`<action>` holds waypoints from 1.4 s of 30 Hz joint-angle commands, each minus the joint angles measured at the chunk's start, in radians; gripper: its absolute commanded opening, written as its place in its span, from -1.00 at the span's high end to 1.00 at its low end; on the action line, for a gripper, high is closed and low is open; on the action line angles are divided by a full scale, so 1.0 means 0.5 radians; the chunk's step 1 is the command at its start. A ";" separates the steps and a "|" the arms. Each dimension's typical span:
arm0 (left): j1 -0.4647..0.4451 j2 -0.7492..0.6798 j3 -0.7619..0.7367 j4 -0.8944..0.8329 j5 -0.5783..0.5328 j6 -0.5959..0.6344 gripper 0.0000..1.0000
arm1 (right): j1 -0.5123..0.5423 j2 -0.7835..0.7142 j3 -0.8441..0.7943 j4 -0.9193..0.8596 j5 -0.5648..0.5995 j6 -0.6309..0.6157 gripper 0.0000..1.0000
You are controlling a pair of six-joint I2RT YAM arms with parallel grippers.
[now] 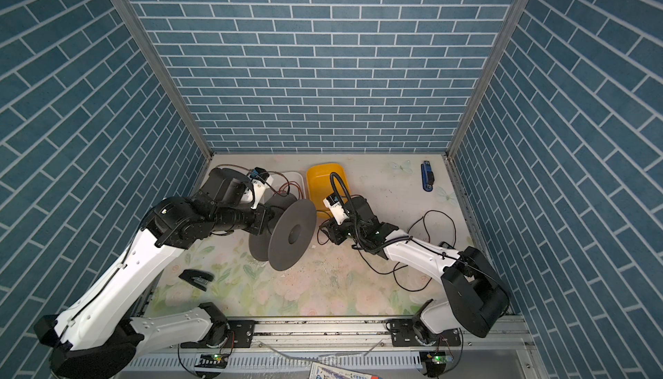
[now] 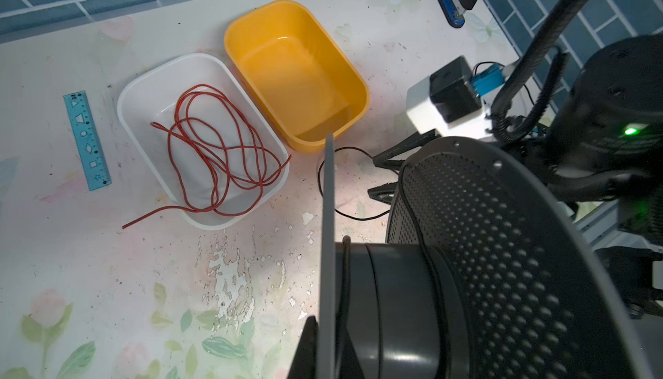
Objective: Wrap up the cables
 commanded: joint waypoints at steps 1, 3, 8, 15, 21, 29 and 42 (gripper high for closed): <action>0.040 0.010 0.128 0.008 0.112 0.019 1.00 | -0.015 -0.068 -0.143 0.284 -0.082 0.111 -0.02; 0.069 0.031 0.161 0.008 0.159 0.016 1.00 | -0.017 -0.105 -0.242 0.413 -0.066 0.156 -0.03; 0.135 0.059 0.210 0.015 0.258 0.004 1.00 | -0.017 -0.178 -0.421 0.643 -0.053 0.184 -0.03; 0.180 0.096 0.254 0.024 0.348 -0.006 1.00 | -0.016 -0.190 -0.500 0.789 0.015 0.186 0.26; 0.319 0.086 0.244 0.085 0.485 -0.038 1.00 | -0.017 -0.176 -0.520 0.808 0.196 0.282 0.72; 0.605 0.024 0.008 0.442 0.788 -0.269 1.00 | 0.035 -0.123 -0.480 0.579 0.483 0.432 1.00; 0.680 -0.067 -0.398 0.974 0.473 -0.642 1.00 | 0.527 -0.099 -0.318 0.273 1.058 0.285 1.00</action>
